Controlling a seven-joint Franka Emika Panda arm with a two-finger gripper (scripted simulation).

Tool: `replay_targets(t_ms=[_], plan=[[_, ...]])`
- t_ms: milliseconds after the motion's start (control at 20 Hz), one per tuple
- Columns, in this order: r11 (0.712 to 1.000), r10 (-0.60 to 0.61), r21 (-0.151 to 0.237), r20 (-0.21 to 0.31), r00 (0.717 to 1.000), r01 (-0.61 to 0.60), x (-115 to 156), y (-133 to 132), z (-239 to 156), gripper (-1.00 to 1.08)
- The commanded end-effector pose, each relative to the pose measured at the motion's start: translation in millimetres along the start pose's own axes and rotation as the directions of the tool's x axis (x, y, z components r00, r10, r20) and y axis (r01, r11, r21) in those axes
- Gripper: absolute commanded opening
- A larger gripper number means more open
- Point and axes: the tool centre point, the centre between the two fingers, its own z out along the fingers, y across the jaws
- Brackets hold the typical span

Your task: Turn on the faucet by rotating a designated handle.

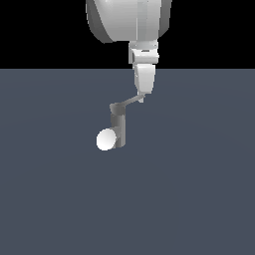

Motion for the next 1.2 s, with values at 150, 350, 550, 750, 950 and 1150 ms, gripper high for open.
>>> replay_targets(t_ms=[150, 350, 550, 750, 950, 1150], plan=[[1.0, 0.003, -0.013, 0.0, 1.0, -0.003, 3.1, 20.2, 5.0, -1.0], [1.0, 0.003, -0.013, 0.0, 1.0, -0.003, 4.0, 31.9, 4.9, -1.0], [1.0, 0.004, -0.013, 0.0, 1.0, -0.004, 5.2, 43.7, 4.7, -1.0], [1.0, -0.007, 0.02, 0.004, 1.0, 0.007, -4.9, 35.2, -8.7, -1.0], [1.0, -0.005, 0.014, 0.003, 1.0, 0.005, -11.3, 46.7, -6.4, -1.0], [1.0, -0.003, 0.009, 0.002, 1.0, 0.003, -17.7, 58.3, -4.1, -1.0]])
